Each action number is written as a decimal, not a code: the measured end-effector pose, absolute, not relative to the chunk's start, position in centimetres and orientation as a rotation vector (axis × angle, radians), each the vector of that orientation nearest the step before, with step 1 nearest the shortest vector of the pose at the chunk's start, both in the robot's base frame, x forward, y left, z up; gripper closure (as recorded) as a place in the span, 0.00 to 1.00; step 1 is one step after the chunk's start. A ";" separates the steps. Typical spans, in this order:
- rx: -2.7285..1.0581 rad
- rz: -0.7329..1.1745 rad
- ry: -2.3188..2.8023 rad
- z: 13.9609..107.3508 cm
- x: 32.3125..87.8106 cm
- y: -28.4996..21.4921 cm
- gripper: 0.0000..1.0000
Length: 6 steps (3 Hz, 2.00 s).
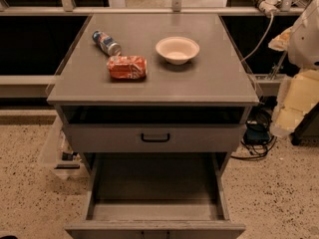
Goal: Place coke can into middle drawer
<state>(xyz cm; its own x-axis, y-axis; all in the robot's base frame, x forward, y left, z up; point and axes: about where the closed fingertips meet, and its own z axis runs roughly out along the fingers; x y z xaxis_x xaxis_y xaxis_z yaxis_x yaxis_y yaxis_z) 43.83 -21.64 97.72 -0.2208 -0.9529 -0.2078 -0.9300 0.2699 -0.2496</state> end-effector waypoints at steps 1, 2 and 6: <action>-1.722 -0.102 2.229 97.7 43.8 -21.6 0.00; -1.700 -0.058 2.165 97.5 45.1 -20.4 0.00; -1.736 0.217 1.621 101.6 59.8 -1.9 0.00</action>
Offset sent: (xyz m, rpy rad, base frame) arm 0.0485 0.0452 -0.0096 0.2396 -0.1156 0.0869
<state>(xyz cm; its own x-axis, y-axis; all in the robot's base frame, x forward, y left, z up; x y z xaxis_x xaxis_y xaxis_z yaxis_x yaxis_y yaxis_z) 59.83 -1.85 101.60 0.1882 -0.7918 -0.5810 -0.9169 0.0704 -0.3929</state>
